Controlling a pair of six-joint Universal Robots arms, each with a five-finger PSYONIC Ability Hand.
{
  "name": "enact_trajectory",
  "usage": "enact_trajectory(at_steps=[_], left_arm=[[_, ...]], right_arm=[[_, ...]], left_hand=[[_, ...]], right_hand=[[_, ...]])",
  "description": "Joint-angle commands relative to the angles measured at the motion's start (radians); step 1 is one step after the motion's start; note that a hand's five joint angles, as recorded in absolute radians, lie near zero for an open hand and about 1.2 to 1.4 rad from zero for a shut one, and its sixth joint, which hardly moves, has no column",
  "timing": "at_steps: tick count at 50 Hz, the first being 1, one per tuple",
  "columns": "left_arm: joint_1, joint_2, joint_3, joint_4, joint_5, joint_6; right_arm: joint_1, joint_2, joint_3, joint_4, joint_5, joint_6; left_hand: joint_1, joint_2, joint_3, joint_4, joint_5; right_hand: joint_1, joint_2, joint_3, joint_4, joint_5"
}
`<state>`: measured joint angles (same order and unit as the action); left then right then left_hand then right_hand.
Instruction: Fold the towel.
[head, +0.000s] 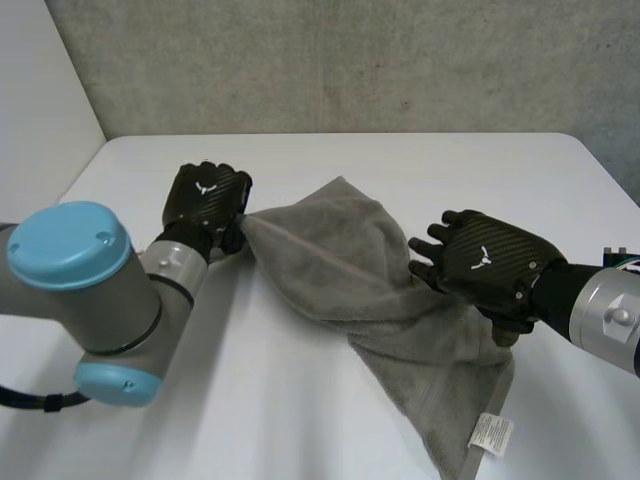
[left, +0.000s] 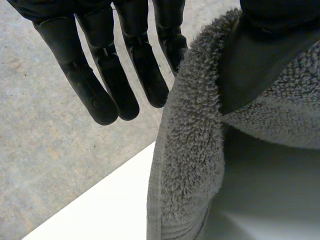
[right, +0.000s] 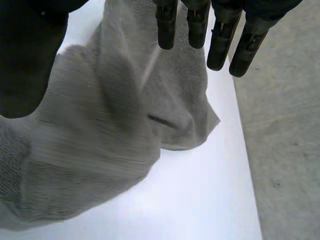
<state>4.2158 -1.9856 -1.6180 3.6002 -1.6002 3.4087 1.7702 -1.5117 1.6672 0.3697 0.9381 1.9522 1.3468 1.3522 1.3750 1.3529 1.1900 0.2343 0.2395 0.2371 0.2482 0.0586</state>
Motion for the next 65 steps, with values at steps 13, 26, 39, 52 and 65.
enact_trajectory(at_steps=[13, 26, 39, 52, 65], left_arm=[[0.023, 0.225, -0.246, 0.072, 0.014, 0.001], [0.024, 0.418, -0.381, 0.132, 0.08, 0.006], [0.079, 0.375, -0.301, 0.169, 0.086, 0.012], [0.11, 0.266, 0.202, 0.155, 0.051, 0.001], [0.133, 0.242, 0.203, 0.149, 0.026, 0.011]], right_arm=[[0.047, 0.336, -0.455, 0.021, 0.122, 0.938], [0.16, 0.799, -0.966, 0.44, 0.225, 0.794], [0.183, 0.843, -1.153, 0.543, 0.235, 0.652], [0.238, 0.396, -1.14, -0.343, 0.349, 0.965], [0.244, 0.358, -0.813, -0.266, 0.377, 0.665]], left_hand=[[0.049, 0.044, 0.021, 0.043, 0.032], [0.049, 0.044, 0.021, 0.043, 0.032], [0.049, 0.044, 0.021, 0.043, 0.032], [0.049, 0.044, 0.021, 0.043, 0.032], [0.049, 0.044, 0.021, 0.043, 0.032]], right_hand=[[-0.06, -0.065, -0.063, -0.074, -0.059], [0.174, 0.168, 0.171, 0.16, 0.175], [1.162, 1.157, 1.159, 1.148, 1.163], [1.162, 1.157, 1.159, 1.148, 1.163], [1.162, 1.157, 1.159, 1.148, 1.163]])
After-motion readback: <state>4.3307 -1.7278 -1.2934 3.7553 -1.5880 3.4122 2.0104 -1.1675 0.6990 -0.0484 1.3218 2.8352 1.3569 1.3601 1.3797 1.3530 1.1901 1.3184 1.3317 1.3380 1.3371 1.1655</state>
